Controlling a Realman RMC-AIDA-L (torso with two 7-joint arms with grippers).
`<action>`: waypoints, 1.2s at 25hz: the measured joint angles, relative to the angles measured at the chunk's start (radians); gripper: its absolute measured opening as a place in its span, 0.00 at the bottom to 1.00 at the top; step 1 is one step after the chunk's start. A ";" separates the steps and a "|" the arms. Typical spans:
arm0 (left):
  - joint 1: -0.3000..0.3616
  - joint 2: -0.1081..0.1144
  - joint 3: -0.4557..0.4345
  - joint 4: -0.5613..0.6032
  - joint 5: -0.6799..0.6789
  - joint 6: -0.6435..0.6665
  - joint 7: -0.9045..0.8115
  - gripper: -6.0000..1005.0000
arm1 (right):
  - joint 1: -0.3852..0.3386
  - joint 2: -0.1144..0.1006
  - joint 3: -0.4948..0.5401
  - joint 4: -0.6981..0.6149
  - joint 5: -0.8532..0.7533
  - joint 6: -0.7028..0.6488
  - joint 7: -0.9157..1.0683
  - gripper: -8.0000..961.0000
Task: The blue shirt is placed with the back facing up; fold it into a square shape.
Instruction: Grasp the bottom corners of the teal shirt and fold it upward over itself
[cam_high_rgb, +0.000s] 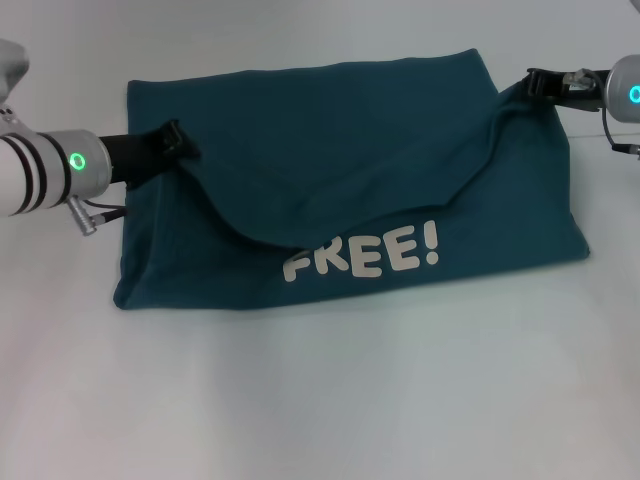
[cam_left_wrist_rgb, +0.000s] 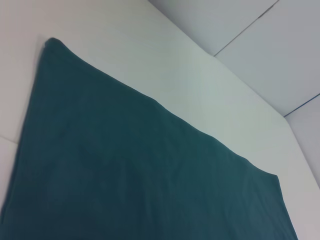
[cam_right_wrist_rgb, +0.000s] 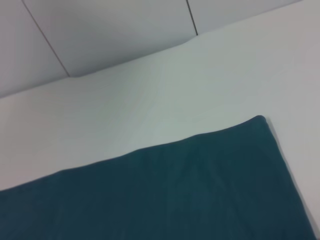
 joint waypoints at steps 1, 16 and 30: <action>-0.001 -0.001 0.000 0.000 0.000 0.000 0.000 0.05 | 0.004 0.000 -0.004 0.007 -0.007 0.009 0.000 0.06; -0.011 -0.008 0.003 0.001 0.001 -0.028 0.027 0.14 | 0.022 -0.015 -0.017 0.052 -0.149 0.051 0.077 0.08; 0.052 -0.050 -0.004 0.065 -0.028 -0.048 -0.008 0.51 | 0.007 -0.057 -0.001 0.039 -0.170 -0.023 0.114 0.52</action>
